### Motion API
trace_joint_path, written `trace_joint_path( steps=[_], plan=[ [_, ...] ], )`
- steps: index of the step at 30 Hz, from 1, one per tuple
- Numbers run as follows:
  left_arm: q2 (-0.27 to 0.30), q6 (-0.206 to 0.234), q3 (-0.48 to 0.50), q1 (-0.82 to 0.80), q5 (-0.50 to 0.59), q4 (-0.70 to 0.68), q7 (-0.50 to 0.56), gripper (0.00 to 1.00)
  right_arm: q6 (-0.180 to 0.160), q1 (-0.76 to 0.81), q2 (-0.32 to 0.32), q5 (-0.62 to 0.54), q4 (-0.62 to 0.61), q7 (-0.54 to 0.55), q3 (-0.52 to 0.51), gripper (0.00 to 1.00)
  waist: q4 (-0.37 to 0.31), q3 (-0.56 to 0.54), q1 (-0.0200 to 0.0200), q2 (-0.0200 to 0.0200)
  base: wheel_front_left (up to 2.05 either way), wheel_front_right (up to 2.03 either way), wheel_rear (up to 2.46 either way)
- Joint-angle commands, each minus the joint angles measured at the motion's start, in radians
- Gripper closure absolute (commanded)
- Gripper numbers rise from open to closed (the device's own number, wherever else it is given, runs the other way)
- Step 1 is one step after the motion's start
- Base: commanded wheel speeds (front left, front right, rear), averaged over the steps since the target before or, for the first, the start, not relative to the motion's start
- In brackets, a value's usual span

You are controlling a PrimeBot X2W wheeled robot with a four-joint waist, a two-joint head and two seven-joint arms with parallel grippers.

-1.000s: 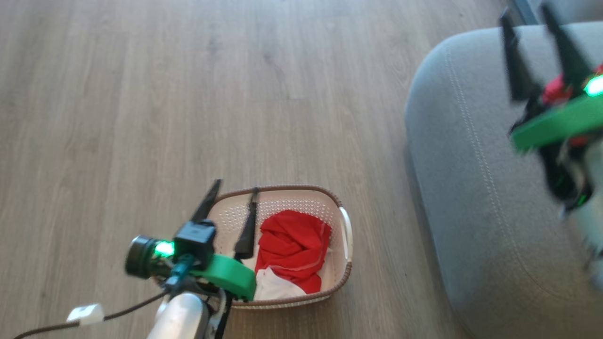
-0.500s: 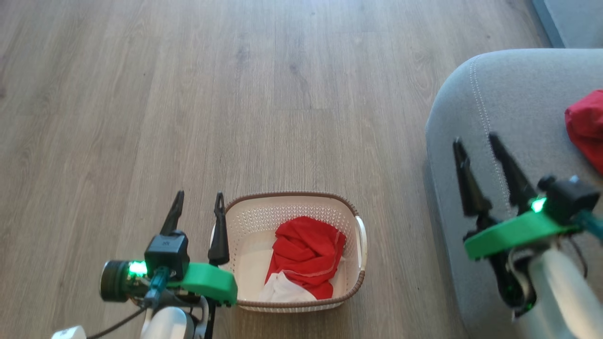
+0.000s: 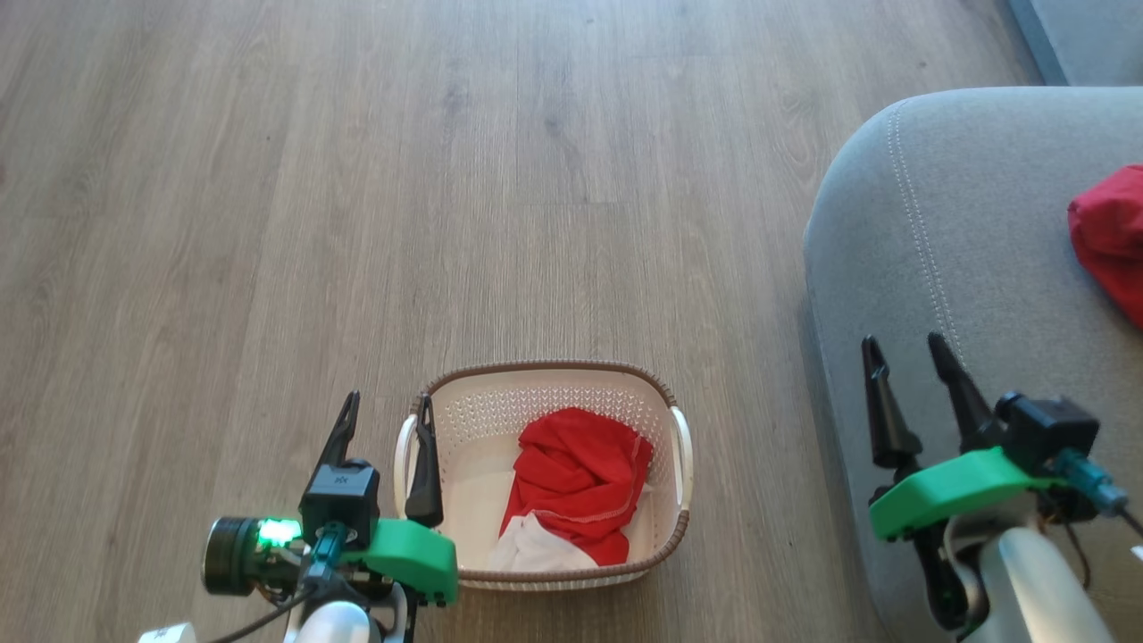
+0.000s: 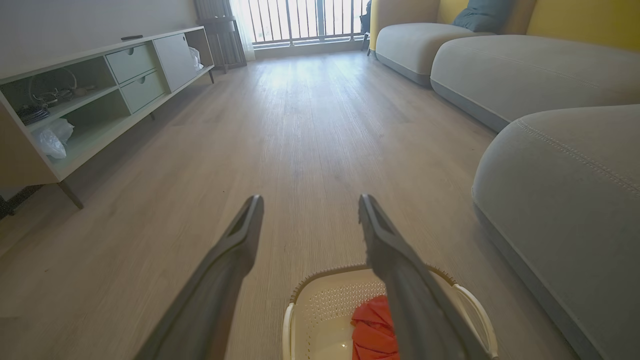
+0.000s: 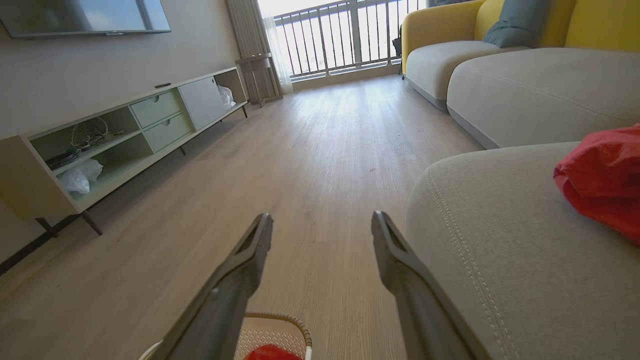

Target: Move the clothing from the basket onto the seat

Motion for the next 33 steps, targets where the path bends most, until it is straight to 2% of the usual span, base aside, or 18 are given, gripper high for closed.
trace_joint_path(
  steps=[1, 13, 33],
  plan=[
    [-0.001, 0.007, 0.022, -0.013, -0.006, -0.028, -0.005, 0.00, 0.000, -0.008, 0.007, -0.008, -0.025, -0.006, 0.019, 0.00, -0.001, 0.000, 0.0001, 0.0000, 0.00, 0.00, 0.00],
    [-0.001, -0.005, 0.014, -0.011, -0.013, -0.019, -0.005, 0.00, 0.000, -0.007, 0.015, -0.042, 0.007, -0.006, 0.020, 0.00, -0.005, 0.001, 0.0001, 0.0000, 0.00, 0.00, 0.00],
    [-0.001, -0.014, 0.001, -0.018, -0.010, -0.028, -0.005, 0.00, 0.000, -0.021, 0.017, -0.036, 0.018, -0.006, 0.007, 0.00, -0.012, 0.012, 0.0001, 0.0000, 0.00, 0.00, 0.00]
  ],
)
